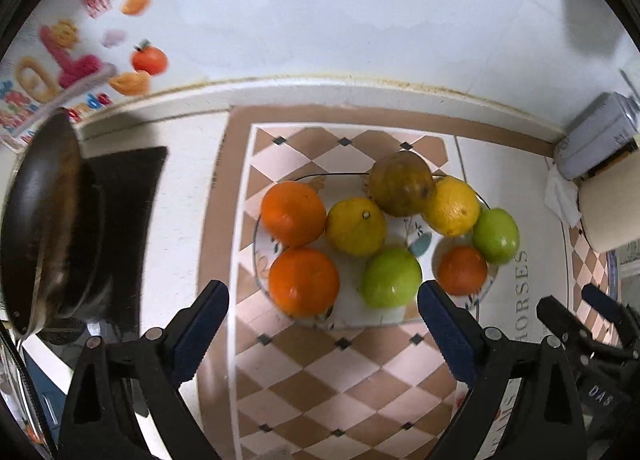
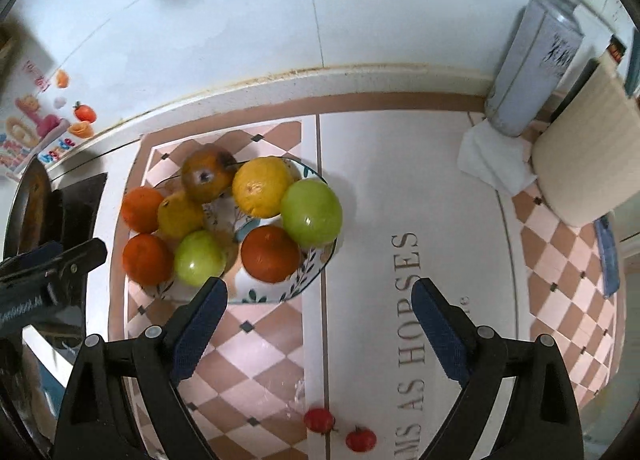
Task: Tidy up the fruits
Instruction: 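Open both tools and lift them away from the plate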
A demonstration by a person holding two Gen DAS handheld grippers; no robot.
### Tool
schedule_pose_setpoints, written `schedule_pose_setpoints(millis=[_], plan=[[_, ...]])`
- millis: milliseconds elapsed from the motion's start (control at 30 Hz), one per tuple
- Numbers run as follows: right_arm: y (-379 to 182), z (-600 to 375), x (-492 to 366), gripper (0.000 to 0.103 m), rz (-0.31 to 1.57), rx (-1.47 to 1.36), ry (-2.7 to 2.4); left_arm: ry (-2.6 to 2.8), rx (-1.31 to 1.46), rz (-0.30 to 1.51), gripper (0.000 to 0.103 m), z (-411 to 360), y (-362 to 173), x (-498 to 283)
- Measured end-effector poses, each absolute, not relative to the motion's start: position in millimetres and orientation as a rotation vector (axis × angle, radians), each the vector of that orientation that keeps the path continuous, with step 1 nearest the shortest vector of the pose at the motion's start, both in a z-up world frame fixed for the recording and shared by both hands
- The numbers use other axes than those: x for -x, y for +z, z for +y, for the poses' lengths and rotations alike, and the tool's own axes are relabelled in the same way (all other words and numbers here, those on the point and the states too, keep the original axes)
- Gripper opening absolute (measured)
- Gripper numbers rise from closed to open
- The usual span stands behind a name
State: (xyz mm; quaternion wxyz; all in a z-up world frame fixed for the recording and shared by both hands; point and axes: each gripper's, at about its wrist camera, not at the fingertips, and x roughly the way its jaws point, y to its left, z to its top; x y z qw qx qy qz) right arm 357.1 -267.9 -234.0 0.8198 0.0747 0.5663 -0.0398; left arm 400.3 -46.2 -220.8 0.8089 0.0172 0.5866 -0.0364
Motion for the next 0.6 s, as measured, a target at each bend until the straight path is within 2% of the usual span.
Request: schedule_pose_setpoints(millis=[600], plan=[[-124,-235,-236,0.095,0.989,-0.082,-0.059,-0.079,-0.03,0.997,0.097,-30,-124,-267]])
